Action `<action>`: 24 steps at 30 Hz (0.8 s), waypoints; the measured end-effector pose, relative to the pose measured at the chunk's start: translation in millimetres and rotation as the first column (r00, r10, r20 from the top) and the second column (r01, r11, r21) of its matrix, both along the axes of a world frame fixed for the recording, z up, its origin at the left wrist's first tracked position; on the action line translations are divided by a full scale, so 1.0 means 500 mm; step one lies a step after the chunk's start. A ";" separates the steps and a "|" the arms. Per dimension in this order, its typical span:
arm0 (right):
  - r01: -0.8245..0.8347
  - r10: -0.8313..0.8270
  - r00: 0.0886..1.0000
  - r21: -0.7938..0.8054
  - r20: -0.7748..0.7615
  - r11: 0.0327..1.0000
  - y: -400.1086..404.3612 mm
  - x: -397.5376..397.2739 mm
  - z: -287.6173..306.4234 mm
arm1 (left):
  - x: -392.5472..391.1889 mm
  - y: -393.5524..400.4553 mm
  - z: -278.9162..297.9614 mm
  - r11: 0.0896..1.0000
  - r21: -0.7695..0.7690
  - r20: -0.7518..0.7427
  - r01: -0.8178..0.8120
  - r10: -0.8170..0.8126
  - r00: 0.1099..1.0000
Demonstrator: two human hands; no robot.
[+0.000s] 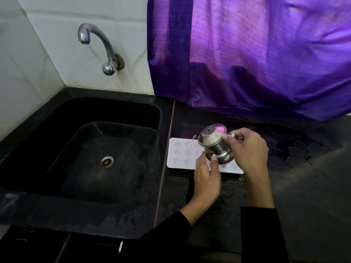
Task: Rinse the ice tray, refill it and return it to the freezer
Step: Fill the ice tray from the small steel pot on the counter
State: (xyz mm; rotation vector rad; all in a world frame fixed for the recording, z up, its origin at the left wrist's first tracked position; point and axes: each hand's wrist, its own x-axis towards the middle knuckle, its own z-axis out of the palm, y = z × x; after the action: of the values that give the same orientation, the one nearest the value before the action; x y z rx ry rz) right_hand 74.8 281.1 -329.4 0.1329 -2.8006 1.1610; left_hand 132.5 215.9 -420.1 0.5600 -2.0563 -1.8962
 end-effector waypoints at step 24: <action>-0.097 0.097 0.995 0.035 0.007 0.995 -0.048 0.012 0.018 | 0.012 -0.038 -0.008 0.998 -0.003 -0.056 -0.055 0.055 0.997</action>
State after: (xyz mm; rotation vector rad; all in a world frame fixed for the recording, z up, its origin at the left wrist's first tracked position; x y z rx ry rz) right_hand 81.0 257.1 -320.3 0.2717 -2.8486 1.1338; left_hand 138.6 197.0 -423.9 0.5510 -1.9893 -1.8548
